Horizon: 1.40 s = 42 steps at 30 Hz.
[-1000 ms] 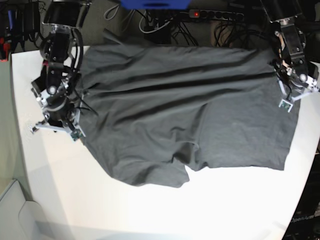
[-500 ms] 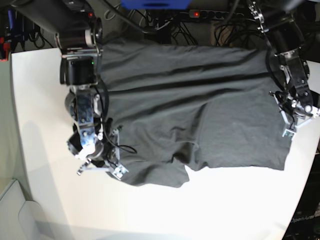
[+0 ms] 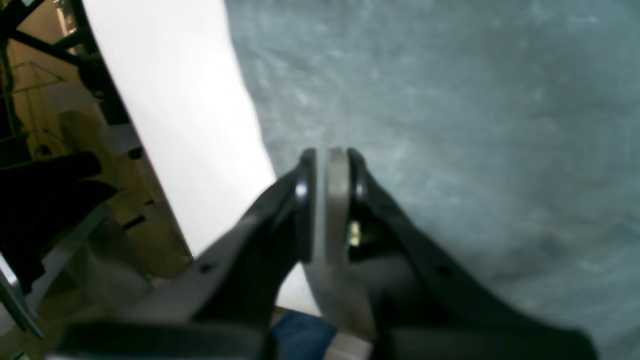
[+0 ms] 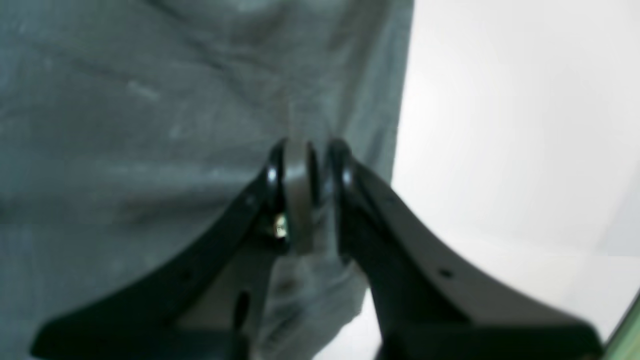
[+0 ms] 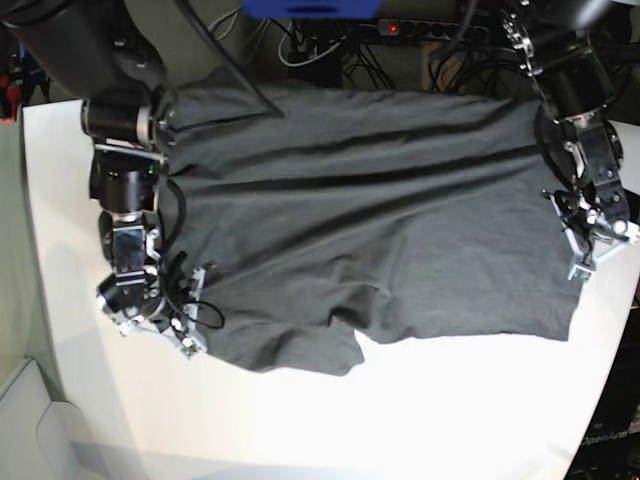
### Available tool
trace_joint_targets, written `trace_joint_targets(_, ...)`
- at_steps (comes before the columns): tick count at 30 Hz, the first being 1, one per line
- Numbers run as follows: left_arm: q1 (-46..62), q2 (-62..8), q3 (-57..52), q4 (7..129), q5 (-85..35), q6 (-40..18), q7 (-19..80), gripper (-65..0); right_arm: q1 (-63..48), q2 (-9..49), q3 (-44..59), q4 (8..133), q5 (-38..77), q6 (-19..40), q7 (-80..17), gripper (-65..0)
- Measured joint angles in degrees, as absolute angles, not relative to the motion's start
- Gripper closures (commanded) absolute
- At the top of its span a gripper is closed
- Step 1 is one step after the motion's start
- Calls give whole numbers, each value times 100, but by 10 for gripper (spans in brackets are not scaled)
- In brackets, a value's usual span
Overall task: Layout the t-shirt on the table in an organized manner, then fold the t-shirt properly
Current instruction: 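Slide the right gripper along the shirt edge toward the hem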
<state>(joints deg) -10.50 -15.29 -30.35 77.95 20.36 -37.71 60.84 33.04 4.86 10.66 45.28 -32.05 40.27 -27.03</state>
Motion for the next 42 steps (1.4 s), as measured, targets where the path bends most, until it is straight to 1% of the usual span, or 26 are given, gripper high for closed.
trace_joint_targets(3,-1004,-1535,-3035,7787,2036,-3769,6088,-39,3256,648,1282,4445,-3094,4023,-2628,-63)
trace_joint_targets(7,-1004,-1503,-3033,7756,2029,-3771,6082,-39,2995,814,1350,4718,-3015,4005,-2633,-63)
trace_joint_targets(11,-1033,-1507,-3035,7756,2032,-3769,6082,-39,2541,899,1347,5448,-3120,3957,-3015,-63)
trace_joint_targets(14,-1031,-1503,-3022,7752,2034,-3769,5835,-39,2119,969,1347,6040,-3162,3935,-3216,-64)
trace_joint_targets(18,-1041,-1328,-3035,7756,2029,-3774,5760,-39,1603,862,1350,6858,-3350,3924,-3454,-65)
trace_joint_targets(20,-1033,-1282,-2991,7776,2010,-3771,5745,-39,1439,770,1345,7264,-3326,4062,-3579,-65)
trace_joint_targets(23,-1135,-1155,-3033,7789,2073,-3769,5739,-39,1522,694,1345,7588,-3282,4064,-3546,-65)
trace_joint_targets(28,-1249,-1092,-2998,7756,2018,-3771,5662,-39,1986,663,1066,7533,-3267,4045,-3465,-65)
trace_joint_targets(31,-1225,-1035,-3026,7666,2051,-3769,5555,-39,2224,652,805,7000,-3306,4053,-3533,-65)
trace_joint_targets(36,-1245,-1066,-3039,6969,2016,-3743,5098,-39,2665,471,770,5951,-3269,4027,-3411,-64)
trace_joint_targets(39,-1286,-1223,-3044,6720,1940,-3734,4971,-39,2556,471,770,5837,-3280,4040,-3291,-64)
trace_joint_targets(42,-1100,-1238,-3039,6814,1894,-3699,4762,-39,2338,473,746,5966,-3275,3918,-3120,-64)
